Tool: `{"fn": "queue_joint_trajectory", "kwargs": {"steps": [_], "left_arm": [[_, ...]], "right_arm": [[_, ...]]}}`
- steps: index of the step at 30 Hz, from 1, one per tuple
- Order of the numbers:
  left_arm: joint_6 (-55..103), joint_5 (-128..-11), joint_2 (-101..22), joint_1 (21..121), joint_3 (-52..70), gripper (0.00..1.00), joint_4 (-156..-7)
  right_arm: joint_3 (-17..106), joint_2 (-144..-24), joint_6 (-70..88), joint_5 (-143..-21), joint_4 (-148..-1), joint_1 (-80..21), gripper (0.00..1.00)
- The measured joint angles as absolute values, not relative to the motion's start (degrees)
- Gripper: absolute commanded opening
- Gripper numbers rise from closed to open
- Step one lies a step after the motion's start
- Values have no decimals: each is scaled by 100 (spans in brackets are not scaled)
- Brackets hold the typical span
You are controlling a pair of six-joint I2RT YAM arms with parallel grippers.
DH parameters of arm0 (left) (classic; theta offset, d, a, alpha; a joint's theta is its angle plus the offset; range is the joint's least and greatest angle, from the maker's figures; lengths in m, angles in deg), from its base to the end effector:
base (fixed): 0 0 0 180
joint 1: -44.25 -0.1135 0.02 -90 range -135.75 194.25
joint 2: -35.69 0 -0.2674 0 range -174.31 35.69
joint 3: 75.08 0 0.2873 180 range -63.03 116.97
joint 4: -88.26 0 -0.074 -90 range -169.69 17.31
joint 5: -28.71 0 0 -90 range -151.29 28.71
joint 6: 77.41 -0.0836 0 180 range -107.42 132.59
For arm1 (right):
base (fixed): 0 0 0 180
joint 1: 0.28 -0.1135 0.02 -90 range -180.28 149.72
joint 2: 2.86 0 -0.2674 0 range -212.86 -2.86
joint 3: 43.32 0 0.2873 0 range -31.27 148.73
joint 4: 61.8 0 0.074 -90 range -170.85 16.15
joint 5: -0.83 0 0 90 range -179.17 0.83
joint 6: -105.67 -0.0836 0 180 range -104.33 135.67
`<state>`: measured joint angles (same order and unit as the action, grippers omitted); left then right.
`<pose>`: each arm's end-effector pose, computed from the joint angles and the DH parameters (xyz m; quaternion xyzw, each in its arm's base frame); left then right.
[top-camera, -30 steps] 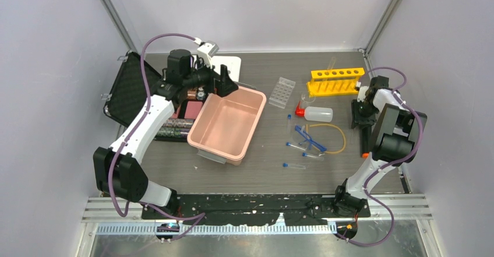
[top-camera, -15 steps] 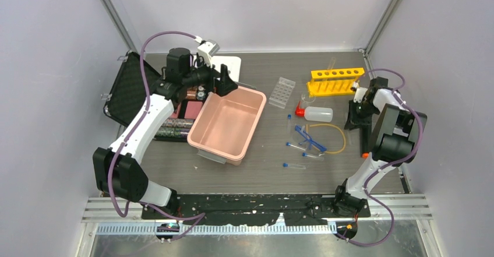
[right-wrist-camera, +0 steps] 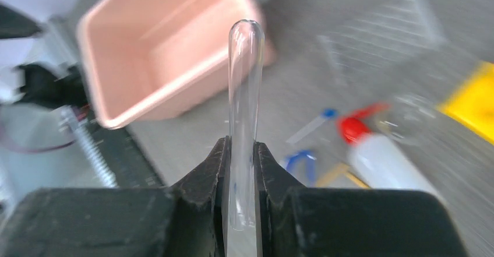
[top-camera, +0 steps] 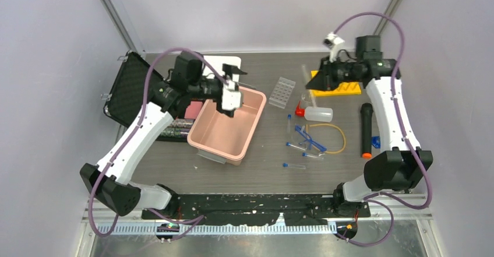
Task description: Organize the chemistry lab equipment
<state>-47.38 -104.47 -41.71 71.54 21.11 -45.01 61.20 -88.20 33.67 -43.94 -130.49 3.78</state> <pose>0.2874 -0.2126 0.4038 0.6871 0.4458 -0.1677 0.5487 0.3592 0.0340 0.3733 -0.2372 0.8435 0.2930 0.3826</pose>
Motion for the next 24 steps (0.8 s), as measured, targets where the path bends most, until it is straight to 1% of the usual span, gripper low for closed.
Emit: {"fn": "queue_joint_trajectory", "kwargs": {"steps": [4,7,9,16,21,24], "left_arm": [[-6469,-10265,-4138,7792,2111,82,-4088],[-7166,-10125,-4243,8010,2111,78,-3911],[-7435,-10062,-4298,8113,2085,76,-3913],[-7931,-9830,-4313,8367,1689,62,-4049],[-8093,-9548,-4344,8487,1611,46,-4119],[-8255,-9402,-4342,8507,1434,39,-4153]], "right_arm": [[6030,-8940,2989,-3747,-13038,-645,5],[5962,-9181,2748,-3384,-13028,-1266,5],[5962,-9364,2637,-3205,-13019,-1552,5],[5962,-9789,2423,-2857,-13003,-2214,5],[5965,-9913,2243,-2695,-12960,-2496,5],[5967,-9942,2077,-2553,-12866,-2509,5]]}}
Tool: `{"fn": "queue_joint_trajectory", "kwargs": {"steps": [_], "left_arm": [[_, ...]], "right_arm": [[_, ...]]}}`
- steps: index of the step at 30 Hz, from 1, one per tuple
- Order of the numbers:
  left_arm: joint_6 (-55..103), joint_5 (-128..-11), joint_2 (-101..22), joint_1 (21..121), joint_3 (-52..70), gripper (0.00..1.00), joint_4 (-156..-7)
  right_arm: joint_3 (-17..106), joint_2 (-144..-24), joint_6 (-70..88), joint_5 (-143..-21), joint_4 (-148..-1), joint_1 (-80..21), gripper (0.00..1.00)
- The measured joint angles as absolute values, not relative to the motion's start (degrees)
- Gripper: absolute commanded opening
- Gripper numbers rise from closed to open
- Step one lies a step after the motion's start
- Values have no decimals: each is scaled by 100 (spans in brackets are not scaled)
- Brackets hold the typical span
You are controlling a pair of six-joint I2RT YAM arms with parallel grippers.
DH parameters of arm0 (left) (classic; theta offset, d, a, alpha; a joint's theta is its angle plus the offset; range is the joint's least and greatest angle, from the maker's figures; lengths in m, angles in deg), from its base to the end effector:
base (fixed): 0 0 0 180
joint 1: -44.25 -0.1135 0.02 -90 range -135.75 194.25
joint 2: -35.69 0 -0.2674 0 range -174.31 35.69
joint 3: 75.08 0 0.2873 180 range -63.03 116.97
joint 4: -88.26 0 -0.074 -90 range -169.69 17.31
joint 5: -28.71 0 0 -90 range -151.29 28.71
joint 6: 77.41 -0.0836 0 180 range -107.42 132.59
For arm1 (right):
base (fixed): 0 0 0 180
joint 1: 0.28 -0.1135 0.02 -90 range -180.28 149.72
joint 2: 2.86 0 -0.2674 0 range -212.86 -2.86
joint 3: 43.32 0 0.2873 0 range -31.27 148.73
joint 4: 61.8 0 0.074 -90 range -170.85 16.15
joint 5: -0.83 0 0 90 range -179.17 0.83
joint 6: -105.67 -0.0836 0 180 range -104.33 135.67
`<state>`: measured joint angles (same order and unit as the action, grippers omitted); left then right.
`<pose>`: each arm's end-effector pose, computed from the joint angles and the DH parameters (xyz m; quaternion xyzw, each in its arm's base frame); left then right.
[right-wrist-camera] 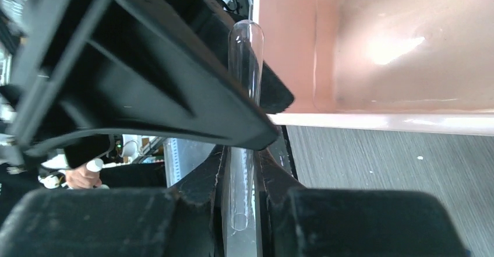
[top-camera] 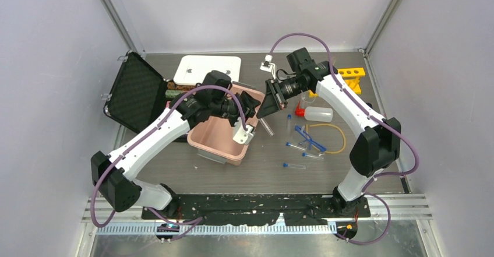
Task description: Organize the chemistry lab equipment
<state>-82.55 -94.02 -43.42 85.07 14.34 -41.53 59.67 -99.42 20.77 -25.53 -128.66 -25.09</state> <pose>0.2451 -0.2714 0.3349 0.8506 0.2153 -0.0417 0.4780 0.3234 0.2320 0.3147 -0.3420 0.7590 0.5394 0.1264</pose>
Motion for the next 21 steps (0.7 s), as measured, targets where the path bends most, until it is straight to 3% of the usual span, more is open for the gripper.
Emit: {"fn": "queue_joint_trajectory", "kwargs": {"steps": [5,7,8,10,17,18,21], "left_arm": [[-8548,-9231,-4340,8518,1182,18,-4300],[-8585,-9198,-4326,8518,1160,3,-4339],[-8587,-9170,-4307,8518,1141,0,-4313],[-8495,-9133,-4261,8520,1086,0,-4333],[-6329,-9369,-4226,8301,1132,0,-4765],[-5807,-9469,-4226,8190,1182,0,-4864],[-4126,-9684,-4228,7792,1296,0,-5467]], "right_arm": [[5978,-10025,1883,-2420,-12800,-2509,7],[5978,-10053,1837,-2392,-12796,-2518,26],[5980,-10053,1767,-2372,-12791,-2518,41],[5995,-10053,1710,-2337,-12807,-2485,59],[7283,-10062,1916,-2647,-12756,-1937,95],[7545,-10055,1839,-2706,-12595,-1720,99],[7980,-9920,1566,-2921,-12044,-1126,96]]}}
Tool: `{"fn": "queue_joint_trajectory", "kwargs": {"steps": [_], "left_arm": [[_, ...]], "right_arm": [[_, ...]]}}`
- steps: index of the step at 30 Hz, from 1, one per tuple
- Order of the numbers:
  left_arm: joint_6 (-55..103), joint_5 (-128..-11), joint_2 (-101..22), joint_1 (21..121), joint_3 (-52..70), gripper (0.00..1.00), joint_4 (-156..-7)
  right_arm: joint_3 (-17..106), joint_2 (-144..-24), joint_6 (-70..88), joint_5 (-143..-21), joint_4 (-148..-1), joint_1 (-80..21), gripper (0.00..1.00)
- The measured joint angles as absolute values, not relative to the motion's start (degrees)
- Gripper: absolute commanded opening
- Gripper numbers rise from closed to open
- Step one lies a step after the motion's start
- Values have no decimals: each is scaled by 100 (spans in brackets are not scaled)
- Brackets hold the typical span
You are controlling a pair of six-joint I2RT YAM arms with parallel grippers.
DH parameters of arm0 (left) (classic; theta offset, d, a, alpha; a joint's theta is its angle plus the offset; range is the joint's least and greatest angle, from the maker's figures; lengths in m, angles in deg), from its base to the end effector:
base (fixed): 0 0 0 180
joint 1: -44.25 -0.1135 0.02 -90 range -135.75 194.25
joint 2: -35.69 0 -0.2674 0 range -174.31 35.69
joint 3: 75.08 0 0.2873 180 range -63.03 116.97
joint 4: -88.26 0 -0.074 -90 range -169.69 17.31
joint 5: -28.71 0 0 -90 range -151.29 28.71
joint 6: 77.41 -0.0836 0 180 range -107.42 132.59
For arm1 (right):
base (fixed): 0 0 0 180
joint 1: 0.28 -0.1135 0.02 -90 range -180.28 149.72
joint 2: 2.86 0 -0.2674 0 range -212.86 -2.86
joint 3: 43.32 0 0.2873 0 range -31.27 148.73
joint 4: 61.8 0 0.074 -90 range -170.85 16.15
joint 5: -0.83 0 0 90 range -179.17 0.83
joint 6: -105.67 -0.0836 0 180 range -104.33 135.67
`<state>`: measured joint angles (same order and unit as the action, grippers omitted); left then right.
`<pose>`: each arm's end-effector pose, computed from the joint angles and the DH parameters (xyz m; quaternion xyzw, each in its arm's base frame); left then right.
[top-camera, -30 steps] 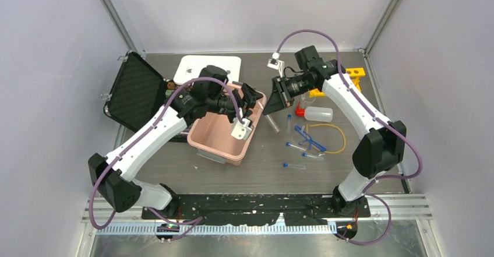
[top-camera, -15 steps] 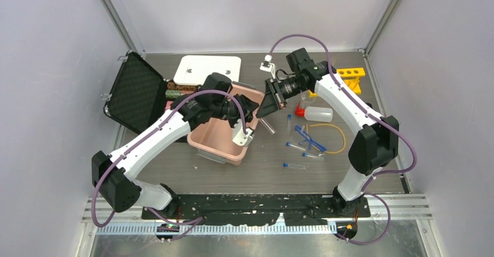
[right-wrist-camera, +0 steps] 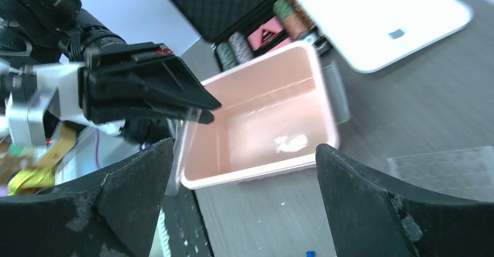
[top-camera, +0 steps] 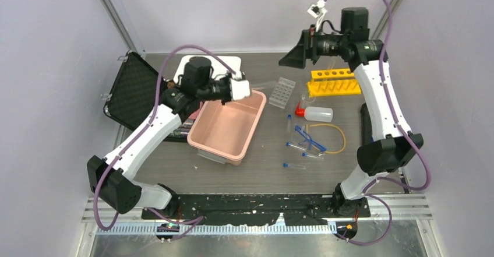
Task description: Organize the chemistry lab equipment
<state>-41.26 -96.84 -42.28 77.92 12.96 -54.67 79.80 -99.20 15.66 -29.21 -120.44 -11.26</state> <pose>0.2840 -0.2476 0.3608 0.6768 0.4761 -0.1691 0.5355 0.3832 0.1481 0.4476 -0.3140 0.7304 0.4750 0.3771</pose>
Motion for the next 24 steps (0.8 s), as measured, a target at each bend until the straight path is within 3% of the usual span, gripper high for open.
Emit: {"fn": "queue_joint_trajectory", "kwargs": {"steps": [6,12,15,18,24], "left_arm": [[-1083,-9878,-4243,7276,1333,0,-6997],[357,-10130,-4291,7265,1357,0,-7773],[739,-10263,-4355,7267,1375,0,-7906],[936,-10361,-4392,7267,1377,0,-7941],[1065,-10523,-4399,7270,1377,0,-7959]], "right_arm": [[7001,-8890,490,-3316,-10521,-1080,99],[6738,-8687,-207,-3399,-9653,-1467,86],[6738,-8790,-275,-3511,-9528,-1559,76],[6740,-8844,-244,-3635,-9528,-1626,59],[6754,-8853,-373,-3611,-9439,-1644,51]]}}
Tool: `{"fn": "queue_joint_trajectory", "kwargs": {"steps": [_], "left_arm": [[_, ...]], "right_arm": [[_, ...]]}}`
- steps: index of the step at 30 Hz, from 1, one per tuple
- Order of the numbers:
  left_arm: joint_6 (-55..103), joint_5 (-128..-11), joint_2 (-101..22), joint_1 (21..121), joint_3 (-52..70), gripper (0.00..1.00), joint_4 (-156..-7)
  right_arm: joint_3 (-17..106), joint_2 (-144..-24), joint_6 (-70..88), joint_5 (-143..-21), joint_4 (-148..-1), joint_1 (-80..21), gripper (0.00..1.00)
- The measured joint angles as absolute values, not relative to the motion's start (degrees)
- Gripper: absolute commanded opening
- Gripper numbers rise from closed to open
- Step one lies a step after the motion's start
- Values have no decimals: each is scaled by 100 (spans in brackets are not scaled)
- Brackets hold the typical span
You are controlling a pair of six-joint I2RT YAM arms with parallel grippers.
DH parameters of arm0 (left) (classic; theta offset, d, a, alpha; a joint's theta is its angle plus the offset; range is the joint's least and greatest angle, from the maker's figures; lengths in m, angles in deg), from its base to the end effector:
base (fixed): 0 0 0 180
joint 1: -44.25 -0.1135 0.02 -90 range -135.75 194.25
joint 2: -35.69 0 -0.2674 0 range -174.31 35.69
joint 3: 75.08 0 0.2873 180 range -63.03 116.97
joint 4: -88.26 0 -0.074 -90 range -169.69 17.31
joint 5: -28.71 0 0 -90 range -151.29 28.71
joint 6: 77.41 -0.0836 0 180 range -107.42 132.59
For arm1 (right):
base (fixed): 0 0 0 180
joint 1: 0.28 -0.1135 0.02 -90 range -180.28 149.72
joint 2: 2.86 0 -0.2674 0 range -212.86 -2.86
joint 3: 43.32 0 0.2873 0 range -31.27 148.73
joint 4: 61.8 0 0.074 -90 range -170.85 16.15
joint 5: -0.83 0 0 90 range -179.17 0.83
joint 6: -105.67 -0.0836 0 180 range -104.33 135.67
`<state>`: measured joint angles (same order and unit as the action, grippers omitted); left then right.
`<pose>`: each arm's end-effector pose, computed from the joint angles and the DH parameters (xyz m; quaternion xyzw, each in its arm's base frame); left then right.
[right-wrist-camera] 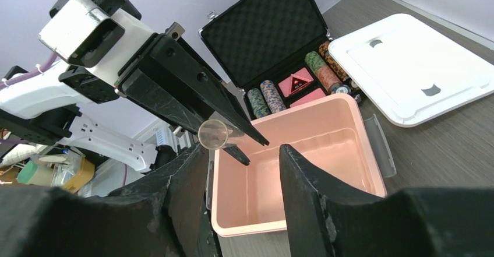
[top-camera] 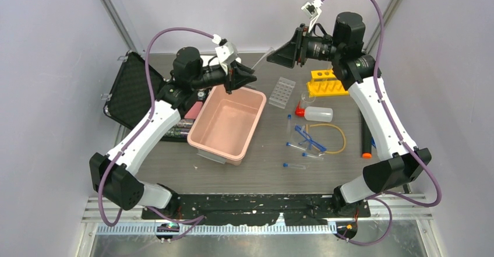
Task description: Organize the chemistry lab equipment
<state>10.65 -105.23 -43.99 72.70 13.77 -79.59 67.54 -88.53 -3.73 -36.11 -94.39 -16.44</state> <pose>0.3150 -0.2367 0.4154 0.4249 0.5816 -0.4105 0.5593 0.3493 0.1708 0.4864 -0.2757 0.6802 0.4999 0.4598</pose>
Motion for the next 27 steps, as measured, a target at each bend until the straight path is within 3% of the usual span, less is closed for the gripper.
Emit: {"fn": "queue_joint_trajectory", "kwargs": {"steps": [3,13,14,15,16,18,20,27], "left_arm": [[1063,-10558,-4414,7278,1379,0,-7952],[1096,-10584,-4464,7339,1410,1,-7852],[1096,-10589,-4471,7339,1416,9,-7849],[1093,-10591,-4477,7339,1425,24,-7845],[1093,-10591,-4482,7342,1442,45,-7823],[1045,-10589,-4497,7344,1475,75,-7780],[1021,-10586,-4506,7355,1532,97,-7683],[1002,-10429,-4440,7173,1595,100,-7146]], "right_arm": [[6775,-8892,-495,-3513,-9327,-1648,47],[6867,-8991,-537,-3218,-9187,-1694,7],[6867,-8991,-519,-3207,-9183,-1694,6],[6867,-8991,-502,-3207,-9183,-1694,6],[6867,-8991,-487,-3205,-9185,-1692,5],[6869,-8991,-434,-3200,-9220,-1679,5],[6874,-8991,-414,-3198,-9294,-1622,5],[7267,-9034,541,-4024,-10357,-726,5]]}}
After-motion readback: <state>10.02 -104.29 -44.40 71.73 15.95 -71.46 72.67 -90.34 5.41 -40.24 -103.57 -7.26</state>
